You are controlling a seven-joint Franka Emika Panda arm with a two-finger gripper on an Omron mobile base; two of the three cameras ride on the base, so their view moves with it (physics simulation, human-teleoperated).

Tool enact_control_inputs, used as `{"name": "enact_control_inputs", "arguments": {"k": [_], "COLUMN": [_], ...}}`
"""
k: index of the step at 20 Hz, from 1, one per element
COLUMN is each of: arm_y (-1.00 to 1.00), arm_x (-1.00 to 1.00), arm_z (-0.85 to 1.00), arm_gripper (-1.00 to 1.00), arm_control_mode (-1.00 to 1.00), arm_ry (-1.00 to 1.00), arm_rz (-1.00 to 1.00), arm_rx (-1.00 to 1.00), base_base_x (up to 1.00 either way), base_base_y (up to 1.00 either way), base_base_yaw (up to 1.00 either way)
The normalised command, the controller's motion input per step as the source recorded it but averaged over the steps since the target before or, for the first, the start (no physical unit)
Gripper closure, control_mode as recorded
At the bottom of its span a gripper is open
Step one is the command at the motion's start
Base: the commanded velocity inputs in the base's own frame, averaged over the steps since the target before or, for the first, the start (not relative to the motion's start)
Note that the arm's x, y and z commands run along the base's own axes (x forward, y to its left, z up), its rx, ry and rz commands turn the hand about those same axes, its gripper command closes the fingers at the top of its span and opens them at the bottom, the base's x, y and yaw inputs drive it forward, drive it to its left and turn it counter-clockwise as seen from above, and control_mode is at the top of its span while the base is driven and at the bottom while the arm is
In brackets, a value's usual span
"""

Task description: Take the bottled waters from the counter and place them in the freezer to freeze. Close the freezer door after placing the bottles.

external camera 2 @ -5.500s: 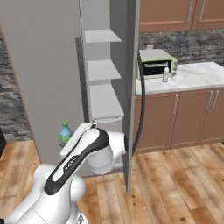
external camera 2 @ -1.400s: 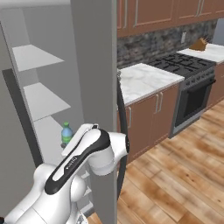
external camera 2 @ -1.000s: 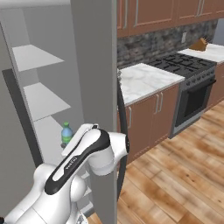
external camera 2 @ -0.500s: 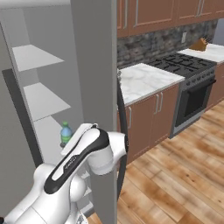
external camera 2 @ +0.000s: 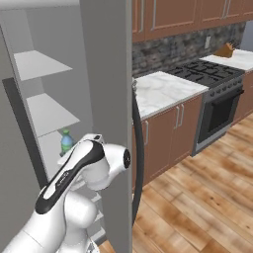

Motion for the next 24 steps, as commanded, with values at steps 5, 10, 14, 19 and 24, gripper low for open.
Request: {"name": "enact_control_inputs", "arguments": {"k": [5, 10, 14, 19, 24], "arm_y": [0.54, 0.32, 0.10, 0.00, 0.00], "arm_x": [0.49, 0.39, 0.35, 0.31, 0.31], "arm_z": [0.03, 0.28, 0.30, 0.02, -0.03], "arm_gripper": [1.00, 1.00, 1.00, 1.00, 1.00], "arm_control_mode": [-1.00, -1.00, -1.00, -1.00, -1.00], "arm_ry": [0.01, 0.15, 0.30, 0.17, 0.00], "arm_rz": [-0.19, -0.01, 0.00, 0.01, 0.03], "arm_rx": [-0.04, -0.24, -0.12, 0.01, 0.02], "base_base_x": [0.00, 0.00, 0.00, 0.00, 0.00], "base_base_y": [0.00, 0.00, 0.00, 0.00, 0.00], "base_base_yaw": [0.00, 0.00, 0.00, 0.00, 0.00]}}
